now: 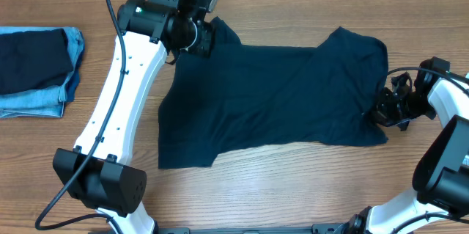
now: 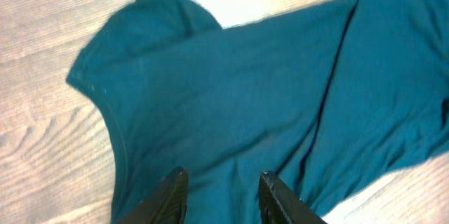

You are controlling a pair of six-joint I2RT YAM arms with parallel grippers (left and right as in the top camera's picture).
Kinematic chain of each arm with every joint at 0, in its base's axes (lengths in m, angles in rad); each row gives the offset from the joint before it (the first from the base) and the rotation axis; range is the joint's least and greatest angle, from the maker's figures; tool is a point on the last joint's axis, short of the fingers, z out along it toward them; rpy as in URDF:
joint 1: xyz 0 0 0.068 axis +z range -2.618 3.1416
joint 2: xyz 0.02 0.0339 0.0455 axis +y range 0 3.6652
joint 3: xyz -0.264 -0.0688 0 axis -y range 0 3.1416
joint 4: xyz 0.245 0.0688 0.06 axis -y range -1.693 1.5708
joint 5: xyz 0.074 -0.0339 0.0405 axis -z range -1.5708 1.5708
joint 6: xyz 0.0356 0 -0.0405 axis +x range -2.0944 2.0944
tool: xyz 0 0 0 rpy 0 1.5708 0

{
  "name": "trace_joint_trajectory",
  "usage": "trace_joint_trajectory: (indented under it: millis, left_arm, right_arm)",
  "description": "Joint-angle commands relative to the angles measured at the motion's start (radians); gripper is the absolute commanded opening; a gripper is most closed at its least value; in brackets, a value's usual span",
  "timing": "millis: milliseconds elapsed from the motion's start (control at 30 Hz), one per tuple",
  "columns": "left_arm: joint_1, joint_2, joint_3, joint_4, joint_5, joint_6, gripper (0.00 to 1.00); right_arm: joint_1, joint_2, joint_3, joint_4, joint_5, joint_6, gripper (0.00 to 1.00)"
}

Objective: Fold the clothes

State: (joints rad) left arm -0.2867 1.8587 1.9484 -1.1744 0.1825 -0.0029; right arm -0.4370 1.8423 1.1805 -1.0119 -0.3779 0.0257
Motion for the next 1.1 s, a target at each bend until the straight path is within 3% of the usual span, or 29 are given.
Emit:
trace_joint_trajectory:
  millis: [0, 267, 467, 900, 1067]
  left_arm:
    - [-0.006, 0.003, -0.002, -0.074, 0.003, 0.018, 0.35]
    - [-0.06, 0.004, -0.005, -0.296, 0.089, -0.018, 0.31]
    - [-0.158, 0.004, -0.088, -0.41, 0.021, -0.065, 0.32]
    - [-0.234, 0.004, -0.6, -0.184, 0.017, -0.163, 0.31]
    - [-0.322, 0.004, -0.7, -0.076, -0.169, -0.246, 0.34]
  right_arm:
    - [-0.002, -0.002, 0.0, 0.006, -0.068, 0.001, 0.04]
    - [-0.002, -0.038, 0.0, 0.011, -0.08, 0.005, 0.04]
    - [-0.002, -0.038, 0.0, 0.013, -0.123, 0.012, 0.04]
    - [-0.002, -0.038, 0.0, 0.013, -0.16, 0.013, 0.04]
    - [-0.002, -0.038, 0.0, 0.013, -0.164, 0.013, 0.04]
